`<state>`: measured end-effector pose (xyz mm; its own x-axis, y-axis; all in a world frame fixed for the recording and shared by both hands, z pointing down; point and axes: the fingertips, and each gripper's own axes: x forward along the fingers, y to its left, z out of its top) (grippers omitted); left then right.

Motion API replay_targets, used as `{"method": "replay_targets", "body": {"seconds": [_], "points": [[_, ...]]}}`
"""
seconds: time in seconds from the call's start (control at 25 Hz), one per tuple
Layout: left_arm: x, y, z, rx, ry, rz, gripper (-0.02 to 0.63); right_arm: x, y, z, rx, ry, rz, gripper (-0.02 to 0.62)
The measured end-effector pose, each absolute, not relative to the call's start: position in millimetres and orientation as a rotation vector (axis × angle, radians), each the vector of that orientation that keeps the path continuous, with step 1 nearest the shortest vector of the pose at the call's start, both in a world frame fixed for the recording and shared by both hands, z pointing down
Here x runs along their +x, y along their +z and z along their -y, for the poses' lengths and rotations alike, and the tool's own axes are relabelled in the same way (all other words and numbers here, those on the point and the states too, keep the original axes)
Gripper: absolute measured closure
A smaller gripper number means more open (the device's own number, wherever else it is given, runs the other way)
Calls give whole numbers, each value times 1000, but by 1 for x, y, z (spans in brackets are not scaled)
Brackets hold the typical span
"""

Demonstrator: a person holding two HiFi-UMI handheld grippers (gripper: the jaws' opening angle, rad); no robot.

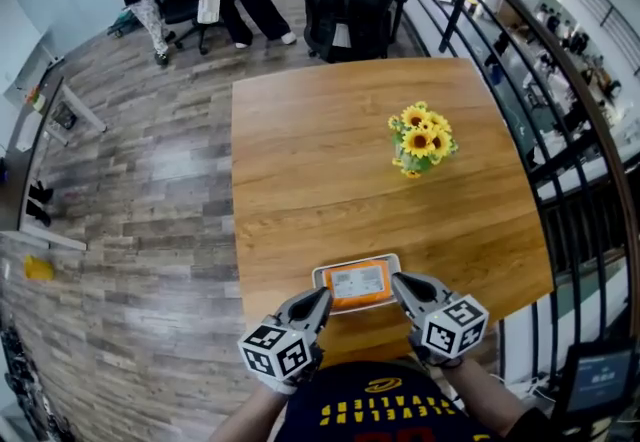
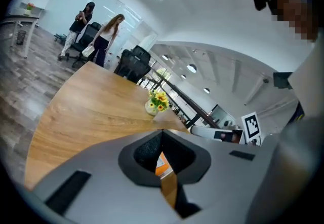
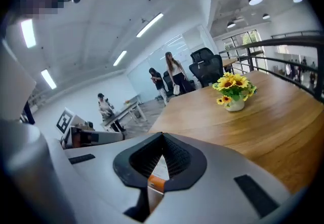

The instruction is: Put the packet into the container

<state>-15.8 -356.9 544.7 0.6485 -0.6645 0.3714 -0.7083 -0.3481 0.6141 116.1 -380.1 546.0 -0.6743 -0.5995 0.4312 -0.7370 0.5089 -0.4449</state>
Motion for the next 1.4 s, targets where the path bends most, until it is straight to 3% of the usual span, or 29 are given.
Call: {"method": "replay_targets", "body": {"seconds": [0.16,0.44,1.4], "points": [[-4,485,356,2199,-42,1045,606,101,497,375,1097,981,2683,585],[18,423,350,2408,-62,1076,606,96,423,372,1235,544,2819,584],[35,426,342,2454,-31,1079,606,97,421,359,1262,411,2820,584]]}}
